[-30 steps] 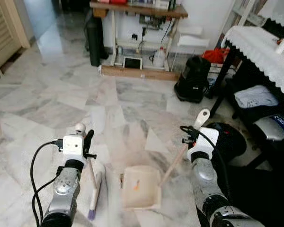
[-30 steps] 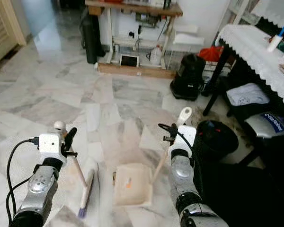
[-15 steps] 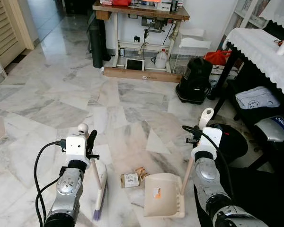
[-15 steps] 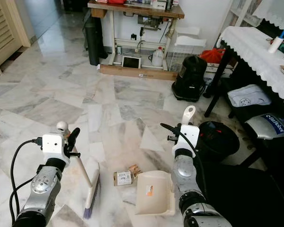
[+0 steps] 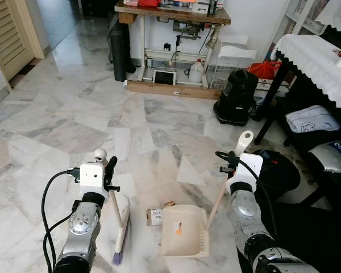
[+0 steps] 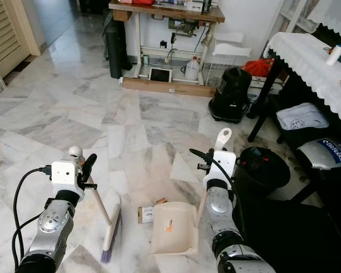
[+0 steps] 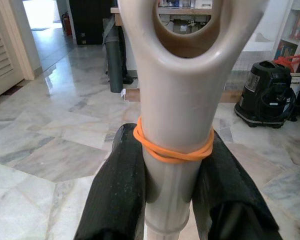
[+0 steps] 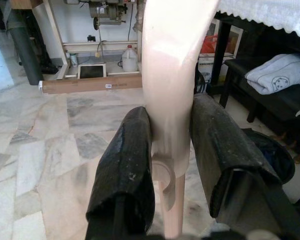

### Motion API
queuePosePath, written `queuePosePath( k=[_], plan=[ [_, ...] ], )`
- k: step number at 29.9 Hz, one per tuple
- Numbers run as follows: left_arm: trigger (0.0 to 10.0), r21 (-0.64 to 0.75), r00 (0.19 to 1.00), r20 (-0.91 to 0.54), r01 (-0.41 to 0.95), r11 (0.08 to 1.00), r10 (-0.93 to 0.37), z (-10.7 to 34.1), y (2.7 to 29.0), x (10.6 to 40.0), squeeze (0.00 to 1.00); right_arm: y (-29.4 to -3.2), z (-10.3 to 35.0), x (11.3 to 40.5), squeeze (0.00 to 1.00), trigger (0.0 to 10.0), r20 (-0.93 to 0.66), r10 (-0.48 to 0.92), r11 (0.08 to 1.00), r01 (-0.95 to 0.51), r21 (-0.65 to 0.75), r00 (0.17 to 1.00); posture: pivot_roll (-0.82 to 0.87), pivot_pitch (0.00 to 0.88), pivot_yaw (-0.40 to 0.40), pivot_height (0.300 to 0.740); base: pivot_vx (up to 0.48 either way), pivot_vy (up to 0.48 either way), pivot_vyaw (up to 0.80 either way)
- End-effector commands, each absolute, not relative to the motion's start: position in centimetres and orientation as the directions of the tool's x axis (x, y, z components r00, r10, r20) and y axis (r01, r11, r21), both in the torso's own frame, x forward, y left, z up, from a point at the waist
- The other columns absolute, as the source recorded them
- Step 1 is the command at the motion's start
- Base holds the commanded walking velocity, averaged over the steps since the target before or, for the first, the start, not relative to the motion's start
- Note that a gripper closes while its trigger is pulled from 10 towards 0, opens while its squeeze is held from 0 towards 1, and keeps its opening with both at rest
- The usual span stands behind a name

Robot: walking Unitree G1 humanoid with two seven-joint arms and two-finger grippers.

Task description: Sweep floor

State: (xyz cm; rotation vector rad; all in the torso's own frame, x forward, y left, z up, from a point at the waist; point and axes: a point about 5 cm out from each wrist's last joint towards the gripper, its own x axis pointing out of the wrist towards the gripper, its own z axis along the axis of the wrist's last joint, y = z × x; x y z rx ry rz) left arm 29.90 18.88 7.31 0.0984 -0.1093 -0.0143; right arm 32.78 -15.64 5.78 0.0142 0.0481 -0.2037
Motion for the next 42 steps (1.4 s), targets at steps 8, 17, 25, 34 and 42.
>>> queuePosePath(
  k=[8, 17, 25, 34, 42],
  plan=[
    [10.0, 0.108, 0.99, 0.137, 0.027, 0.994, -0.042, 7.9, 18.41, 30.19, 0.0, -16.04, 6.26, 33.09, 0.0, 10.0, -0.034, -0.209, 0.978, 0.21, 0.019, 0.977, 0.01, 0.008, -0.106, 0.74, 0.0, 0.0, 0.0],
    [10.0, 0.096, 0.991, 0.131, 0.026, 0.995, -0.038, 7.85, 18.43, 30.25, 0.0, -15.79, 6.27, 33.15, 0.0, 10.0, -0.037, -0.198, 0.98, 0.199, 0.022, 0.98, 0.01, 0.009, -0.106, 0.74, 0.0, 0.03, 0.0],
    [10.0, 0.096, 0.99, 0.131, 0.03, 0.995, -0.042, 7.83, 18.38, 30.24, 0.0, -15.73, 6.17, 33.15, 0.0, 10.0, -0.048, -0.197, 0.98, 0.199, 0.028, 0.979, 0.01, 0.006, -0.106, 0.74, 0.0, 0.315, -0.06],
    [10.0, 0.099, 0.99, 0.136, 0.032, 0.995, -0.045, 7.85, 18.31, 30.22, 0.0, -15.61, 6.13, 33.16, 0.0, 10.0, -0.052, -0.19, 0.981, 0.192, 0.028, 0.98, 0.02, 0.0, -0.107, 0.74, 0.0, 0.068, -0.71],
    [10.0, 0.101, 0.99, 0.135, 0.035, 0.994, -0.049, 7.84, 18.29, 30.22, 0.0, -15.37, 6.17, 33.16, 0.0, 10.0, -0.046, -0.182, 0.983, 0.183, 0.026, 0.982, 0.02, 0.0, -0.106, 0.74, 0.0, 0.0, 0.0]
  ],
)
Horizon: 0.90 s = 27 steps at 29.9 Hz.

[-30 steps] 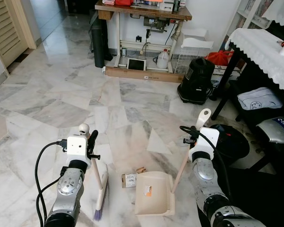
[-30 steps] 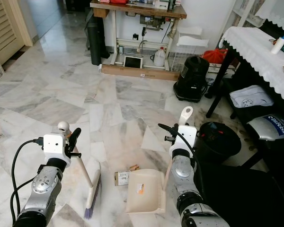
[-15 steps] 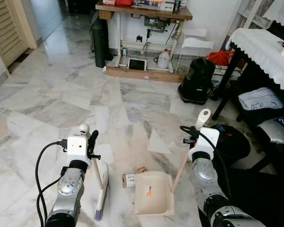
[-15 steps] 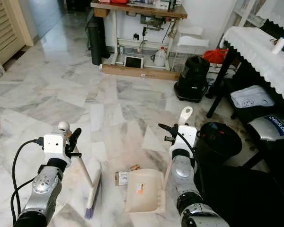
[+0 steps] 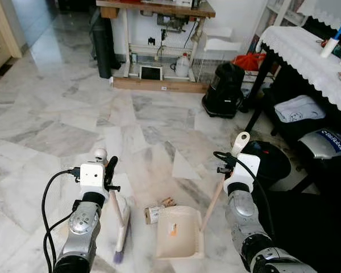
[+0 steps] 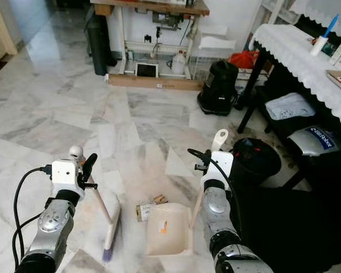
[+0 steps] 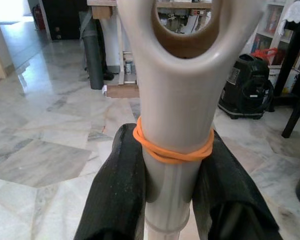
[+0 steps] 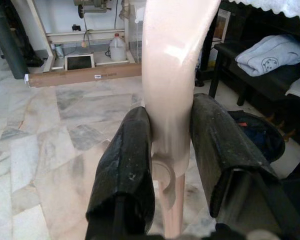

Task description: Sweep floor

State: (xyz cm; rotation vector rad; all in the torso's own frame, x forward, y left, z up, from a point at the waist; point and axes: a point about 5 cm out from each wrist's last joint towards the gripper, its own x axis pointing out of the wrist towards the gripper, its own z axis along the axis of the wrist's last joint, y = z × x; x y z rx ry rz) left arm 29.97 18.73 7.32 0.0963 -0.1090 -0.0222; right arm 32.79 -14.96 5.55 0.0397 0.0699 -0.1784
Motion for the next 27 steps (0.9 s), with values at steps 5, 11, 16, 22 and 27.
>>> queuePosePath(
  k=[5, 11, 16, 22, 27],
  plan=[
    [10.0, 0.098, 0.99, 0.133, 0.038, 0.994, -0.051, 7.82, 18.23, 30.24, 0.0, -15.29, 6.13, 33.15, 0.0, 10.0, -0.049, -0.178, 0.983, 0.18, 0.028, 0.983, 0.02, 0.0, -0.105, 0.74, 0.0, 0.0, 0.0],
    [10.0, 0.094, 0.99, 0.13, 0.039, 0.995, -0.051, 7.78, 18.2, 30.23, 0.0, -15.12, 6.11, 33.14, 0.0, 10.0, -0.05, -0.171, 0.985, 0.173, 0.029, 0.984, 0.02, 0.0, -0.106, 0.74, 0.0, 0.0, 0.0],
    [10.0, 0.092, 0.991, 0.127, 0.039, 0.995, -0.05, 7.75, 18.2, 30.21, 0.0, -15.11, 6.05, 33.12, 0.0, 10.0, -0.054, -0.173, 0.984, 0.175, 0.034, 0.983, 0.02, 0.0, -0.106, 0.74, 0.0, 0.0, 0.0],
    [10.0, 0.091, 0.991, 0.124, 0.04, 0.995, -0.051, 7.72, 18.19, 30.22, 0.0, -15.09, 5.95, 33.12, 0.0, 10.0, -0.065, -0.173, 0.984, 0.176, 0.041, 0.983, 0.02, 0.0, -0.105, 0.74, 0.0, 0.382, -0.65],
    [10.0, 0.091, 0.991, 0.124, 0.039, 0.995, -0.051, 7.72, 18.2, 30.2, 0.0, -15.13, 6.11, 33.11, 0.0, 10.0, -0.046, -0.171, 0.985, 0.172, 0.03, 0.984, 0.02, 0.0, -0.105, 0.74, 0.0, 0.448, -0.32]
  ],
)
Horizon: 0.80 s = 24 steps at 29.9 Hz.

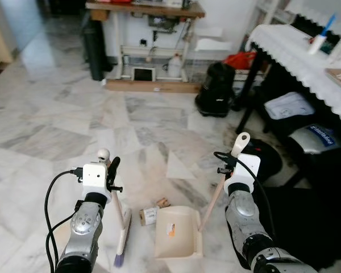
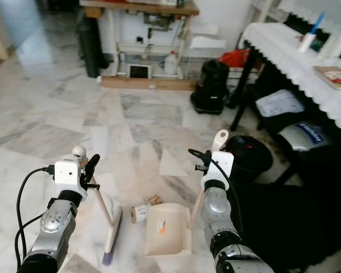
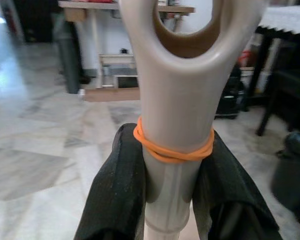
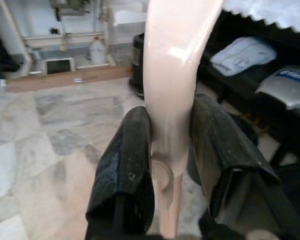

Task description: Sweep floor

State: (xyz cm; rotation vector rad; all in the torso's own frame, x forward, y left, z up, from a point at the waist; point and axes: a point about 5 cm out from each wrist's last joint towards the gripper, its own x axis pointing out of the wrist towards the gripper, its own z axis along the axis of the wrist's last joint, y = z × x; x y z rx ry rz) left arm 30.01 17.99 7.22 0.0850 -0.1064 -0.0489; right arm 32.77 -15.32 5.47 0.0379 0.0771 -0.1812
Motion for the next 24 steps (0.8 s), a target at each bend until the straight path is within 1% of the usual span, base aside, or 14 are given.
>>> queuePosePath(
  k=[1, 12, 17, 24],
  plan=[
    [10.0, 0.091, 0.991, 0.125, 0.04, 0.995, -0.051, 7.75, 18.19, 30.24, 0.0, -15.13, 6.13, 33.14, 0.0, 10.0, -0.047, -0.17, 0.985, 0.172, 0.028, 0.984, 0.02, 0.0, -0.103, 0.74, 0.0, 0.45, 0.0],
    [10.0, 0.093, 0.991, 0.127, 0.034, 0.995, -0.046, 7.81, 18.31, 30.31, 0.0, -15.12, 6.12, 33.16, 0.0, 10.0, -0.053, -0.175, 0.983, 0.177, 0.045, 0.983, 0.01, 0.002, -0.101, 0.74, 0.0, 0.449, 0.0],
    [10.0, 0.095, 0.991, 0.128, 0.032, 0.995, -0.044, 7.83, 18.35, 30.32, 0.0, -15.14, 5.98, 33.15, 0.0, 10.0, -0.066, -0.178, 0.982, 0.182, 0.052, 0.982, 0.01, 0.0, -0.101, 0.74, 0.0, 0.446, -0.63],
    [10.0, 0.098, 0.99, 0.135, 0.03, 0.995, -0.043, 7.92, 18.35, 30.33, 0.0, -15.13, 5.99, 33.16, 0.0, 10.0, -0.065, -0.175, 0.983, 0.178, 0.048, 0.982, 0.02, 0.0, -0.101, 0.74, 0.0, 0.0, -0.77]
  ],
)
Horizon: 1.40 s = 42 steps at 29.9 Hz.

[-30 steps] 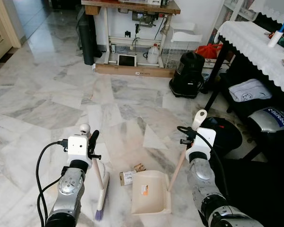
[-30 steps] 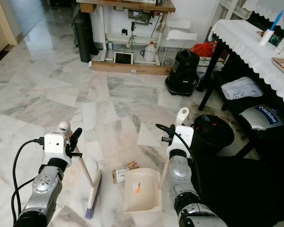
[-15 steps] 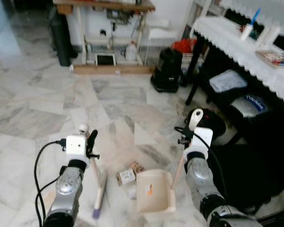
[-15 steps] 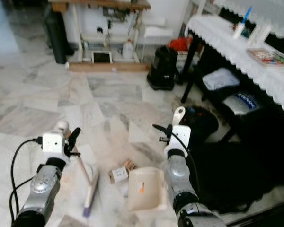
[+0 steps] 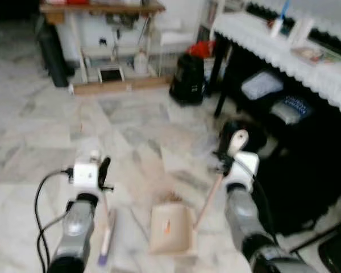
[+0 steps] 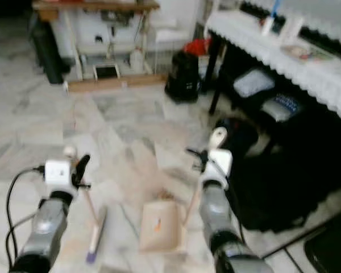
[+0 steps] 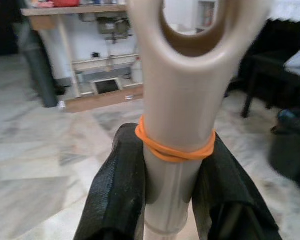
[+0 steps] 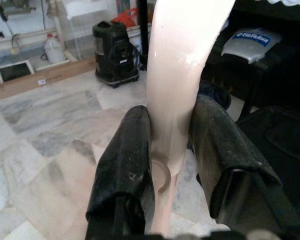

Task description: Sweep floor

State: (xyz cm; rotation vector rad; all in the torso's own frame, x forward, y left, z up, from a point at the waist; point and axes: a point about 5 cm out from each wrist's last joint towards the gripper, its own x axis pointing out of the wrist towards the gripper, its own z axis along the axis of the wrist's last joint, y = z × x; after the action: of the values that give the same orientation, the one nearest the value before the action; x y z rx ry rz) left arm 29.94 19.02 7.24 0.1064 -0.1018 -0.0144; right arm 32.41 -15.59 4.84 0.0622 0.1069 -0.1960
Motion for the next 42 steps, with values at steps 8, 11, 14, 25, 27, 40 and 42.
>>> queuePosePath(
  k=[8, 11, 14, 25, 27, 40, 42],
  plan=[
    [10.0, 0.098, 0.99, 0.134, 0.032, 0.995, -0.045, 7.89, 18.35, 30.31, 0.0, -14.97, 6.1, 33.16, 0.0, 10.0, -0.053, -0.171, 0.984, 0.173, 0.043, 0.984, 0.02, 0.0, -0.101, 0.74, 0.0, 0.0, -0.44],
    [10.0, 0.098, 0.99, 0.133, 0.032, 0.995, -0.045, 7.88, 18.35, 30.32, 0.0, -14.93, 6.07, 33.15, 0.0, 10.0, -0.055, -0.17, 0.984, 0.172, 0.044, 0.984, 0.02, 0.0, -0.101, 0.74, 0.0, 0.0, 0.0],
    [10.0, 0.094, 0.99, 0.131, 0.032, 0.995, -0.044, 7.85, 18.32, 30.32, 0.0, -14.86, 6.0, 33.15, 0.0, 10.0, -0.063, -0.168, 0.984, 0.172, 0.052, 0.984, 0.02, 0.0, -0.101, 0.74, 0.0, 0.082, -0.39],
    [10.0, 0.091, 0.99, 0.132, 0.032, 0.995, -0.044, 7.86, 18.26, 30.34, 0.0, -14.83, 6.04, 33.16, 0.0, 10.0, -0.06, -0.164, 0.985, 0.167, 0.046, 0.985, 0.02, 0.0, -0.101, 0.74, 0.0, 0.453, -0.77],
    [10.0, 0.09, 0.99, 0.132, 0.032, 0.995, -0.044, 7.87, 18.25, 30.33, 0.0, -14.85, 6.06, 33.15, 0.0, 10.0, -0.055, -0.165, 0.985, 0.167, 0.044, 0.985, 0.02, 0.0, -0.102, 0.74, 0.0, 0.474, -0.38],
    [10.0, 0.091, 0.99, 0.135, 0.031, 0.995, -0.043, 7.92, 18.24, 30.37, 0.0, -15.31, 5.92, 33.05, 0.0, 10.0, -0.06, -0.197, 0.98, 0.198, 0.009, 0.979, 0.02, 0.0, -0.103, 0.74, 0.0, 0.142, 0.0],
    [10.0, 0.092, 0.99, 0.135, 0.031, 0.995, -0.043, 7.92, 18.22, 30.39, 0.0, -15.36, 5.87, 33.03, 0.0, 10.0, -0.063, -0.197, 0.98, 0.198, 0.006, 0.978, 0.02, 0.0, -0.103, 0.74, 0.0, 0.0, 0.0]
  ],
)
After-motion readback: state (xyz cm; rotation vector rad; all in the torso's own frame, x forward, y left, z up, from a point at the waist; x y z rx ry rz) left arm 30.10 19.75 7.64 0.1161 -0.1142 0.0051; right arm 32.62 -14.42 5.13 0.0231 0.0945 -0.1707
